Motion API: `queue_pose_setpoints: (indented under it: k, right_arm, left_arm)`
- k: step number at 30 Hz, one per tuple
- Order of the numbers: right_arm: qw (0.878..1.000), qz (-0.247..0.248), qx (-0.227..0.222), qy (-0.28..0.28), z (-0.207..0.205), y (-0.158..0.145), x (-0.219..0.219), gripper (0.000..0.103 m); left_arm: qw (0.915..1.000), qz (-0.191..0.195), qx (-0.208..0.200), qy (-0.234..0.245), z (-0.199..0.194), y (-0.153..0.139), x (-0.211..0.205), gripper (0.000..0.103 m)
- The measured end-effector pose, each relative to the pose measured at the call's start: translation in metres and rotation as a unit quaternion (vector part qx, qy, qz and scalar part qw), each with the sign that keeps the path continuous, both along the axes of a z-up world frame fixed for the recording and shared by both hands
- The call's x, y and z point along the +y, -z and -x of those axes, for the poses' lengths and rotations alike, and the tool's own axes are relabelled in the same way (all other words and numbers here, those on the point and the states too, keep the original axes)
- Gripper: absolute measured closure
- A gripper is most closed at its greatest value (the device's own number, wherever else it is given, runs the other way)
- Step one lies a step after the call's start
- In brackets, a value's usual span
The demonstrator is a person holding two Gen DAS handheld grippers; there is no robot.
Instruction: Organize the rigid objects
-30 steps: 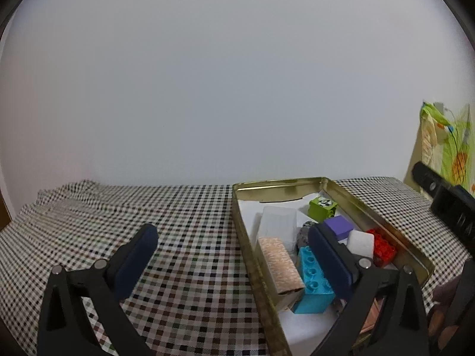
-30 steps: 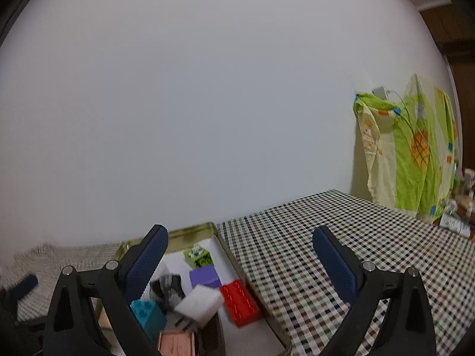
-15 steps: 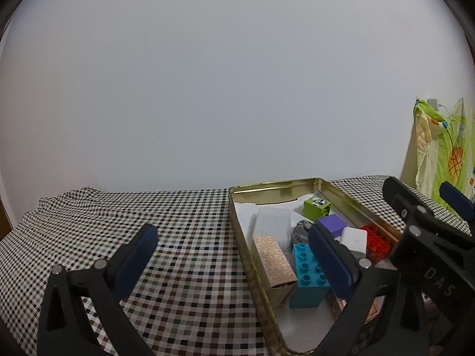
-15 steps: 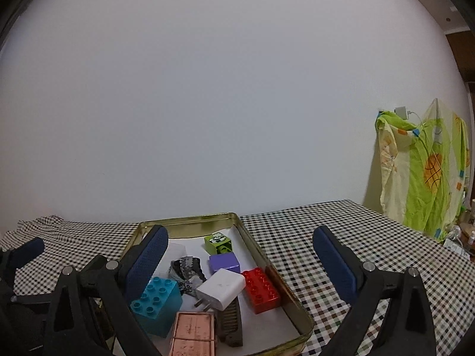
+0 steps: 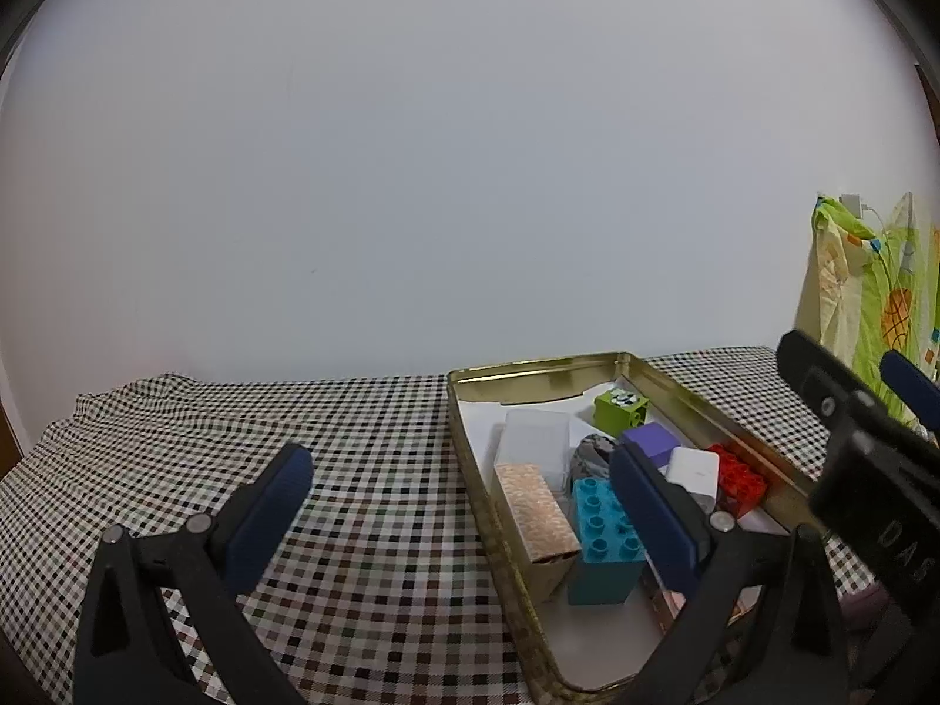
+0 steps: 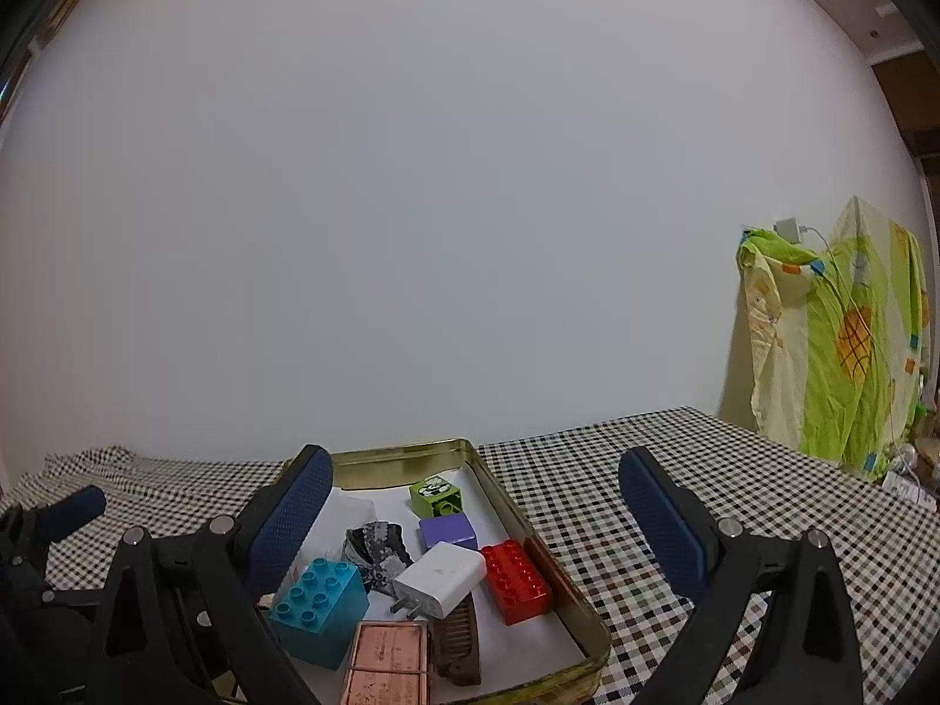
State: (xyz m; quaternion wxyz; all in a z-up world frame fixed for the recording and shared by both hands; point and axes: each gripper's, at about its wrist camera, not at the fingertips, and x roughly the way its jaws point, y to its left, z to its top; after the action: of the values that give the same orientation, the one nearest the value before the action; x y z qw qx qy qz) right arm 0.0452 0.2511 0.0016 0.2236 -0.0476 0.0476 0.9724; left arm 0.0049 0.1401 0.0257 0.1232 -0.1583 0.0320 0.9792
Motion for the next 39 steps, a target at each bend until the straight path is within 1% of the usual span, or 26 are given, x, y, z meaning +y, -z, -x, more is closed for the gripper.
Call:
queue_pose_setpoints:
  k: [3, 15, 23, 32, 39]
  right_arm:
    - [1.000, 0.004, -0.004, 0.010, 0.000, 0.000, 0.001, 0.003]
    - [1.000, -0.004, -0.017, 0.002, 0.007, 0.002, 0.000, 0.003]
    - [1.000, 0.001, -0.021, 0.003, 0.008, 0.003, 0.000, 0.003]
    - [1.000, -0.002, -0.024, 0.000, 0.015, 0.004, -0.001, 0.003]
    - [1.000, -0.001, -0.030, -0.001, 0.017, 0.005, -0.003, 0.003]
  left_arm:
    - [1.0000, 0.005, 0.002, -0.001, -0.003, -0.002, 0.003, 0.000]
    - [0.9999, 0.010, -0.003, -0.003, -0.003, 0.002, 0.009, 0.000]
    - [0.9999, 0.013, 0.005, -0.002, -0.010, 0.000, 0.007, 0.000]
    - [0.9999, 0.008, -0.011, -0.007, -0.007, 0.001, 0.004, 0.000]
    - [0.9998, 0.018, -0.003, -0.003, -0.009, 0.001, 0.012, 0.000]
